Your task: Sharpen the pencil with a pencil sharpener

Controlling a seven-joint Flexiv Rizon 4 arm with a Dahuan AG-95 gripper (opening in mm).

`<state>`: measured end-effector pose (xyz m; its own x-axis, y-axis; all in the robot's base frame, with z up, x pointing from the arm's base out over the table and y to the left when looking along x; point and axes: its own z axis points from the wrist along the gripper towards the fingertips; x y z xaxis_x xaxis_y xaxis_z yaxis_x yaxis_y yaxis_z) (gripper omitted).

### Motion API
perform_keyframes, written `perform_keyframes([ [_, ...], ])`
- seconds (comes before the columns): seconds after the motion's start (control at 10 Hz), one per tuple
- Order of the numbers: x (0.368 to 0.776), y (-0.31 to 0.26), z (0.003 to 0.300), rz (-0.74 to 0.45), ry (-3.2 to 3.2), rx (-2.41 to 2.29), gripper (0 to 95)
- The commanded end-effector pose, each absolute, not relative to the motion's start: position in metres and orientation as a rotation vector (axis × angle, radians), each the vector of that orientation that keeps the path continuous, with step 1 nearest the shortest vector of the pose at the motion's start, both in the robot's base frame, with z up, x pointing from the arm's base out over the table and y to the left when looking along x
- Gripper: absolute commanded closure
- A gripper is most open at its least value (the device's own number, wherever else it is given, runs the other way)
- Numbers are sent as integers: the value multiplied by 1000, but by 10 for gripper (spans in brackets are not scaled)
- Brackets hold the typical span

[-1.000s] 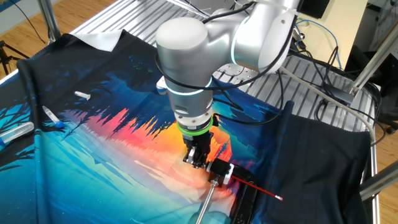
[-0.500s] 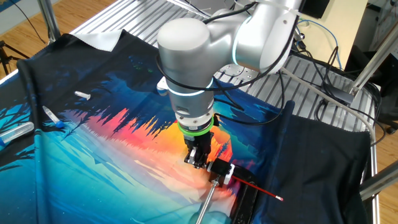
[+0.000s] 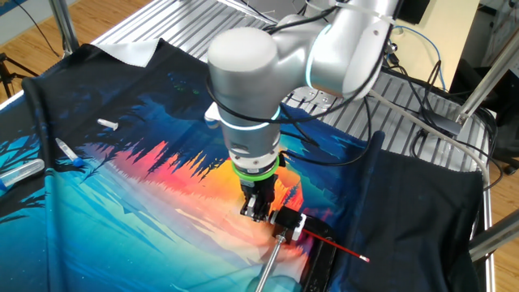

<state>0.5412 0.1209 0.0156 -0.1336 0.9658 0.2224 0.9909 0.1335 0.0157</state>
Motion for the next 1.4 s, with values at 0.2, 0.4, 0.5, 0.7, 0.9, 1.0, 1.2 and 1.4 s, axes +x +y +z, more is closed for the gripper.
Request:
perform_keyframes([
  [0.2,538,123,13,-226,-2262,-1938,950],
  [0.4,536,123,14,-215,-2266,-1926,950],
  [0.5,534,123,13,-211,-2286,-1908,950],
  [0.7,525,124,12,-209,-2300,-1893,950],
  [0.9,522,123,22,-207,-2294,-1876,950],
  [1.0,522,123,23,-192,-2305,-1863,950],
  [1.2,522,123,22,-176,-2325,-1841,950],
  [1.4,521,123,24,-153,-2343,-1826,950],
])
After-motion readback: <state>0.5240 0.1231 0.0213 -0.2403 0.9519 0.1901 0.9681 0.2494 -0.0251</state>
